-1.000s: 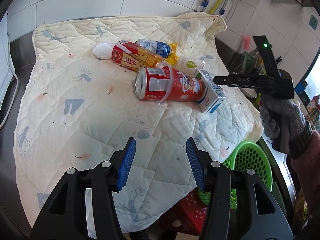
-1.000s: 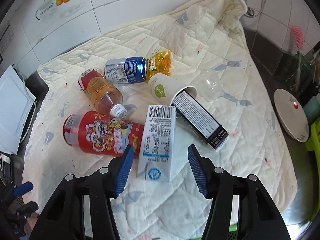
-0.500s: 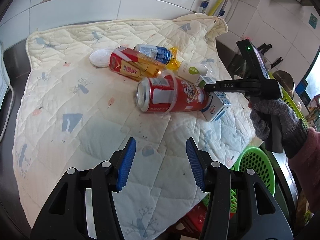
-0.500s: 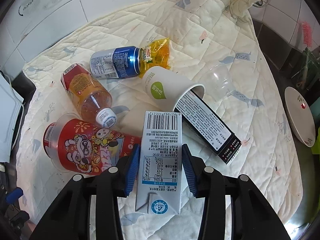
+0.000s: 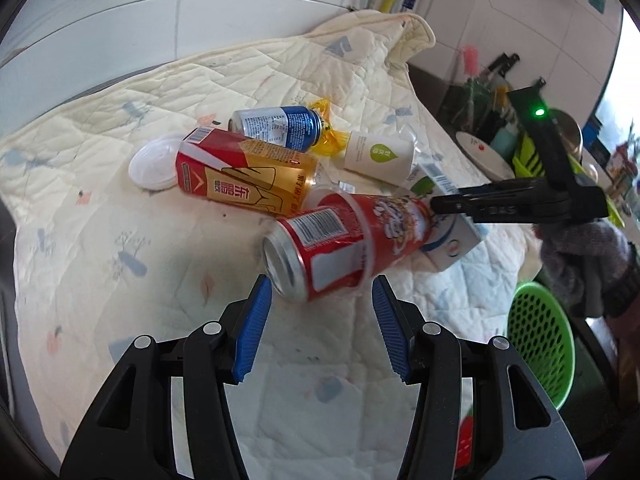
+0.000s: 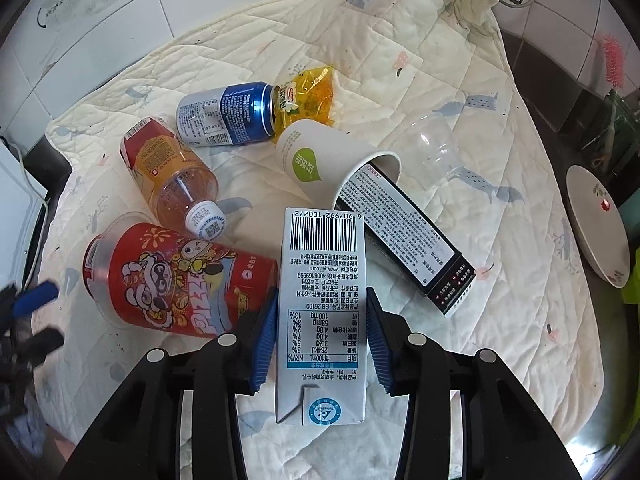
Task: Collect trash
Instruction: 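Grasp the red Coca-Cola can with the left tool while the right holds the carton, then carry the carton into the green basket with the right tool while the left lifts the can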
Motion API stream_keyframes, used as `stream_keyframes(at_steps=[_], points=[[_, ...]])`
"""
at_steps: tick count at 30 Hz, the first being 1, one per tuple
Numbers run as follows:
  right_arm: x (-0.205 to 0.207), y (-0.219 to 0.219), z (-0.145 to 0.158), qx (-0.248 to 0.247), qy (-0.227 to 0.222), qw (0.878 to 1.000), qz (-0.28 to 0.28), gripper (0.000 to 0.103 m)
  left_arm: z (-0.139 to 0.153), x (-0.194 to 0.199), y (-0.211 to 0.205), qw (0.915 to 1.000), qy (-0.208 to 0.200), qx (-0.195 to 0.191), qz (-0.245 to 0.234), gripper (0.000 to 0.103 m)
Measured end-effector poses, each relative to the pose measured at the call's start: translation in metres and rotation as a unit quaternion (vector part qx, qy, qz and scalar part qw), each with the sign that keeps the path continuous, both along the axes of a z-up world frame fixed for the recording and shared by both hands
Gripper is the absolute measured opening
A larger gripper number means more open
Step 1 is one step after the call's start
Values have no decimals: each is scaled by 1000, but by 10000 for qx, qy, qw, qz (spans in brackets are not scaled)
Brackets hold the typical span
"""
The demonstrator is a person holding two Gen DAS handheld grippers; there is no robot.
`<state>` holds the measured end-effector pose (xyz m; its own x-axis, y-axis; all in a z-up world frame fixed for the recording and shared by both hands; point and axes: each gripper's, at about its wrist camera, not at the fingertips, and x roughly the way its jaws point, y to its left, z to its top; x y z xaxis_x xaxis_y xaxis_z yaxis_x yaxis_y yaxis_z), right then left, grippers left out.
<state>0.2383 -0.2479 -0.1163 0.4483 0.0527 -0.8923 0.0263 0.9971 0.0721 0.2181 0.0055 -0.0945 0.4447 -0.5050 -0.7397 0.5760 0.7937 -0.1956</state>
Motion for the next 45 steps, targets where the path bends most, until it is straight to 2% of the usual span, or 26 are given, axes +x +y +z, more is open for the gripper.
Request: stream_keyframes(at_steps=[3, 5, 9, 14, 19, 25, 32, 36, 45], points=[[-3, 0, 2, -18, 16, 10000, -8, 40, -5, 16, -1, 9990, -51, 181, -395, 55], [-6, 1, 3, -54, 25, 10000, 7, 40, -7, 24, -4, 9979, -154, 314, -550, 84], [-12, 3, 5, -112, 48, 9999, -4, 40, -9, 39, -8, 9942, -295, 316, -984, 85], [-17, 8, 8, -96, 82, 9999, -13, 40, -23, 61, -16, 9873, -194, 376, -1530, 84], [-20, 12, 9, -156, 102, 9998, -24, 40, -34, 73, -25, 9815, -7, 221, -1902, 83], [-23, 13, 6, -160, 174, 9997, -35, 40, -39, 75, -33, 9754, 188, -22, -2198, 71], [-24, 15, 3, -181, 241, 9995, -12, 40, -45, 81, -29, 9757, 444, -356, -2117, 71], [-25, 16, 0, -204, 287, 9994, -17, 40, -47, 79, -24, 9774, 411, -501, -2010, 69], [-27, 19, 1, -267, 307, 9992, -32, 40, -33, 72, 8, 9883, 188, -486, -1435, 68]])
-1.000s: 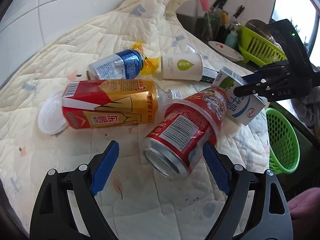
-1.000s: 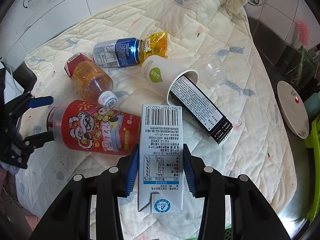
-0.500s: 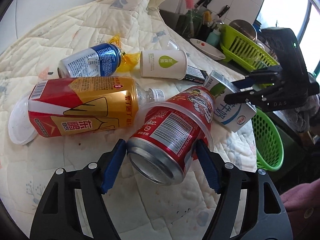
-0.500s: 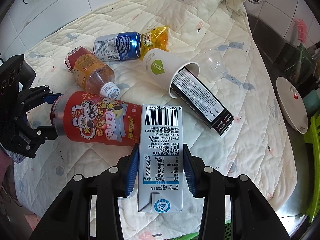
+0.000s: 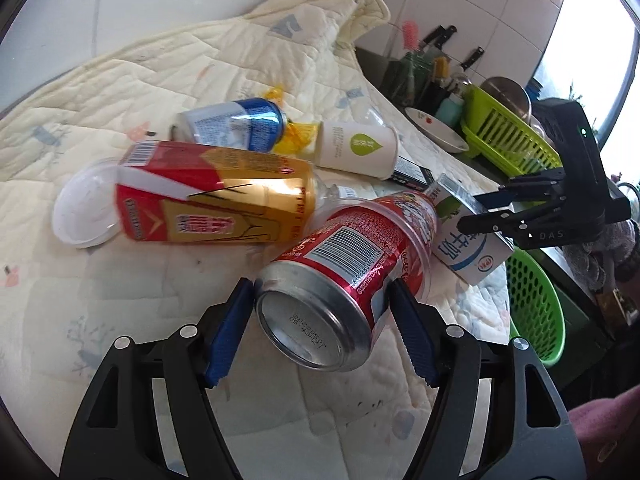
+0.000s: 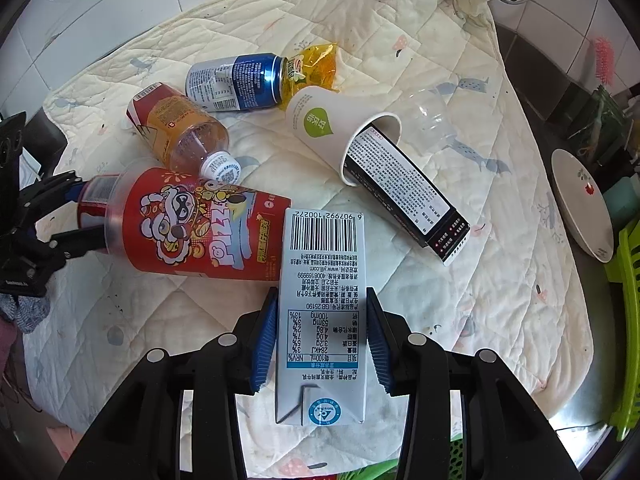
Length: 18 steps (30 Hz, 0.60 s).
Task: Collect trash
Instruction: 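Carry the carton into the green basket with the right tool while the left lifts the can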
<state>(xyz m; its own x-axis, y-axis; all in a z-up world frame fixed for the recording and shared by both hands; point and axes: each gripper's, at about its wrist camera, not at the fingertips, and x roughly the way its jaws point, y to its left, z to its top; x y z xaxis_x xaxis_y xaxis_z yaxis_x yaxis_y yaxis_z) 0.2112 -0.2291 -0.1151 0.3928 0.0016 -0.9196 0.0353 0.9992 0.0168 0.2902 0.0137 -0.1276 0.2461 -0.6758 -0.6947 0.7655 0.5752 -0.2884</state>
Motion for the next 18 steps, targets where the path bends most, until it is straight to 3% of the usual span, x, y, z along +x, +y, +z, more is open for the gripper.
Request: stream_keyframes(at_steps=[10, 18], points=[[-2, 7, 6, -53, -72, 9999, 62, 40, 3, -13, 45, 9985, -41, 258, 480, 68], [-4, 11, 8, -98, -95, 9998, 126, 40, -3, -28, 42, 9960, -193, 837, 255, 70]])
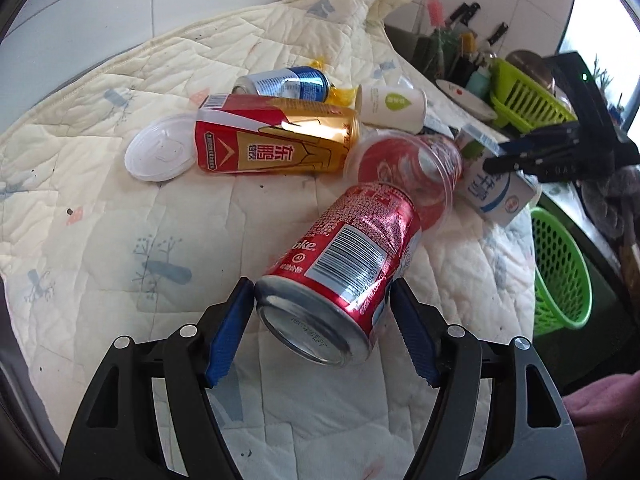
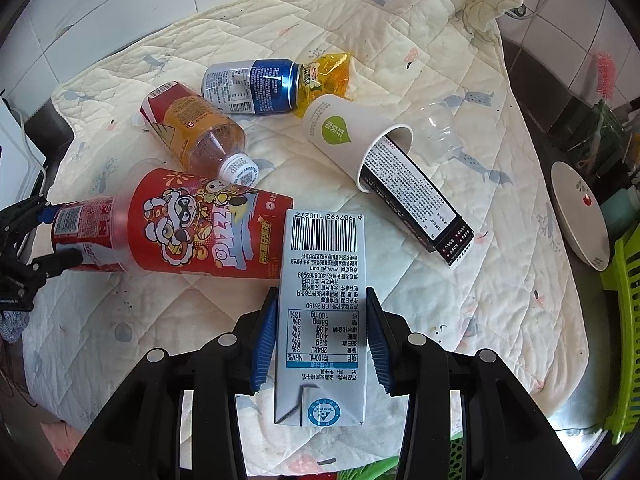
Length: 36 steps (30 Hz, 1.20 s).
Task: Collect trash
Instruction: 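Carry the carton into the green basket with the right tool while the left lifts the can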
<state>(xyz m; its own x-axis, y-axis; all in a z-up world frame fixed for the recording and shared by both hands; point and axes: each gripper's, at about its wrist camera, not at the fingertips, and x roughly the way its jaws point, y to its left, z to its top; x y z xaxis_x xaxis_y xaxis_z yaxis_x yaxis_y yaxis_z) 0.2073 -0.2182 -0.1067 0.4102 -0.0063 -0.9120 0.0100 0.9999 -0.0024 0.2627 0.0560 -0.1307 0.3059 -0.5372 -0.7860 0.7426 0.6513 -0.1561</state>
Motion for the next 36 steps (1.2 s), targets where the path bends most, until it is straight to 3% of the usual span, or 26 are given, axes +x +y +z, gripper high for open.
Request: stream_keyframes(at_steps=[1, 3, 4, 15, 26, 36], points=[[0, 0, 0, 18, 1, 10000, 0, 40, 0, -1, -2, 10000, -15, 69, -40, 70], [-1, 0, 1, 16, -4, 10000, 4, 40, 1, -2, -6, 9997, -50, 195, -136, 84], [-2, -1, 1, 15, -2, 10000, 9, 40, 3, -3, -8, 9995, -93, 244, -182, 85], [-8, 0, 1, 46, -13, 10000, -18, 40, -2, -2, -46, 9927, -367, 885, -730, 87], [-22, 1, 15, 8, -206, 9998, 65, 40, -8, -11, -55, 9910, -557, 1111, -506, 70], [-44, 2, 31, 25, -484, 9984, 281, 40, 9, -44, -39, 9948, -559, 847, 119, 69]])
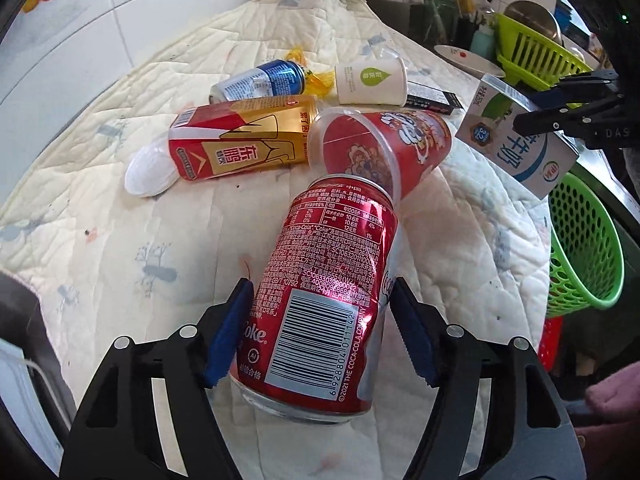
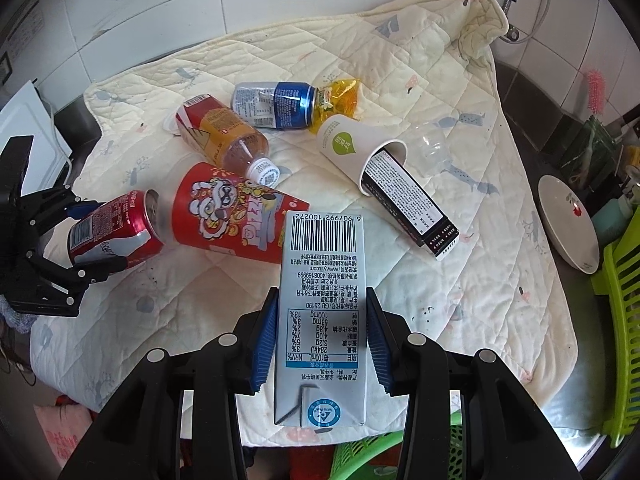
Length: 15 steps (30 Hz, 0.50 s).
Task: Collect trash
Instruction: 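Carry the carton into the green basket with the right tool while the left lifts the can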
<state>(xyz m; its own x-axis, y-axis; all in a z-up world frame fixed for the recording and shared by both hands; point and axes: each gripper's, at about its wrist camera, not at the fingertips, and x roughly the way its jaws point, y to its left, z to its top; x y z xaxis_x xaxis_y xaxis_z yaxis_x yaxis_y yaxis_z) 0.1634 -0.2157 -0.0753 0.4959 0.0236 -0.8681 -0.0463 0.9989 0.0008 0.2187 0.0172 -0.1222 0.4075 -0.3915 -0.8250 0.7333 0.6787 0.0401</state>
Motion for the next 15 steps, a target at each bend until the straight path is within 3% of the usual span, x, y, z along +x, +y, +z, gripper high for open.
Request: stream_keyframes(at_steps=[15], points=[[-52, -10, 29, 54, -453, 9985, 301, 40, 40, -73, 22, 9929, -115, -556, 1049, 69]])
